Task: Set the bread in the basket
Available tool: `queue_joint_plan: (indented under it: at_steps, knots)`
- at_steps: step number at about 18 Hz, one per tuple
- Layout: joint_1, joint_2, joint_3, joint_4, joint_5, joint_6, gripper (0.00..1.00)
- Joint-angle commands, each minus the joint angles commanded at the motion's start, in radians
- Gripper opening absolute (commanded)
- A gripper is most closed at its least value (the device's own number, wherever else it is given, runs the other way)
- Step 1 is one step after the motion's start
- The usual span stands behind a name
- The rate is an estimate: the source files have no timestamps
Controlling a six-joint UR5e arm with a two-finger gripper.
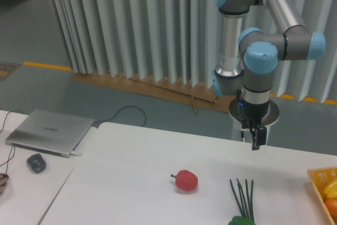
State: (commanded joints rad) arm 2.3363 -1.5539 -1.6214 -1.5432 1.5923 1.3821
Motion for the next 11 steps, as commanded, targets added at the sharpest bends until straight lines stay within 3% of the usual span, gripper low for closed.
queue_joint_plan:
  at_steps: [11]
  knots:
    - [-0.054, 0.021, -0.04, -0.002, 0.049, -0.023, 1.0]
